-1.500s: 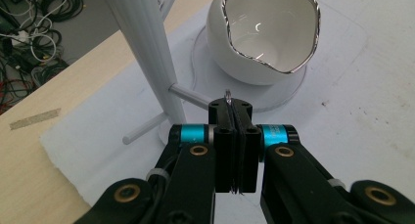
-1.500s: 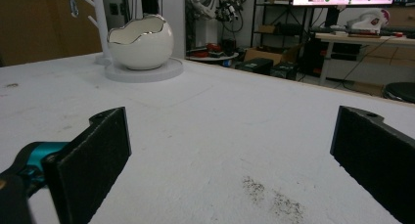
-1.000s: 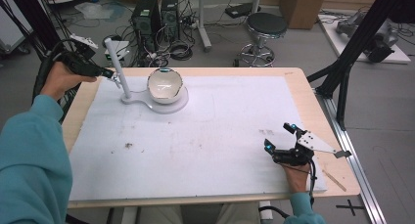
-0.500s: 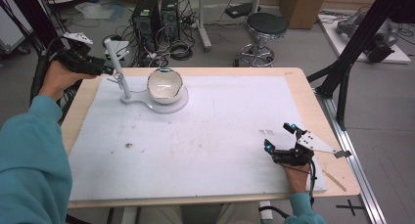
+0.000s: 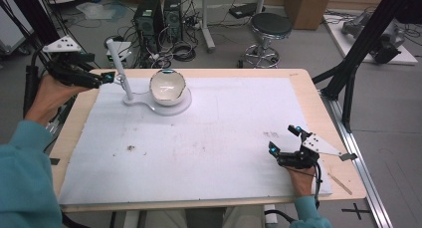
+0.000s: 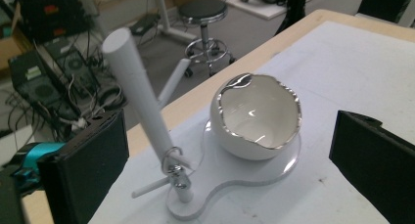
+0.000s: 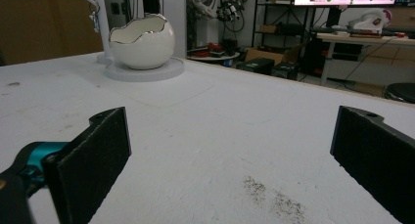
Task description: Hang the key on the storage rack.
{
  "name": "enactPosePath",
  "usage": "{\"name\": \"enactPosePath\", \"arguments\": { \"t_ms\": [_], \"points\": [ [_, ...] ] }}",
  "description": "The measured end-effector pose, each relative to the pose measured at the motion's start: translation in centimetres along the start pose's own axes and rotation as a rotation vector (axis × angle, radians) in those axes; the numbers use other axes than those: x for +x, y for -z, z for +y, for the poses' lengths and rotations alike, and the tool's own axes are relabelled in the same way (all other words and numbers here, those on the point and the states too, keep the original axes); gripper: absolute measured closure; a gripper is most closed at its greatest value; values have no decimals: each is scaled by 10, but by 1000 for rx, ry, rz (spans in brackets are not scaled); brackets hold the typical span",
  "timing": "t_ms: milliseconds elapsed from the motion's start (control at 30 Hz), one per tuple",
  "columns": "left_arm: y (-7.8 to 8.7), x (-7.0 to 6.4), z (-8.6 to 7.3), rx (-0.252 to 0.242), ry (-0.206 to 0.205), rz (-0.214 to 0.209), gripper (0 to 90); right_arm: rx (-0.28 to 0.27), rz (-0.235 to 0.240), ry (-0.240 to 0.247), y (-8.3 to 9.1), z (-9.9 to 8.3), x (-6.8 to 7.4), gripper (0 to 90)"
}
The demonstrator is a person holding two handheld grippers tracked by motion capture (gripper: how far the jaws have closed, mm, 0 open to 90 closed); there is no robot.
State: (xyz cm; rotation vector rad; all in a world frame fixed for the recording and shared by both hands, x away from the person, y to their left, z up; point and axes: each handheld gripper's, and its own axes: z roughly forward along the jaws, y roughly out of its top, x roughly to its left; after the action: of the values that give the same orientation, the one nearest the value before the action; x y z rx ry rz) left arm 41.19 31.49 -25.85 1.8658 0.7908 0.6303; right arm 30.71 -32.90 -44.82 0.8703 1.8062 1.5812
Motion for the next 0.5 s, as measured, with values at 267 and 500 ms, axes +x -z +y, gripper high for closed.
{"name": "enactPosePath", "arguments": {
  "t_ms": [267,500],
  "points": [
    [14,-43,-27,-128,-18,-53,17,-1,-1,2,0,0,0,6],
    [11,-73,-87,-190,-1,-96,17,3,-4,5,0,0,1,6]
  ]
}}
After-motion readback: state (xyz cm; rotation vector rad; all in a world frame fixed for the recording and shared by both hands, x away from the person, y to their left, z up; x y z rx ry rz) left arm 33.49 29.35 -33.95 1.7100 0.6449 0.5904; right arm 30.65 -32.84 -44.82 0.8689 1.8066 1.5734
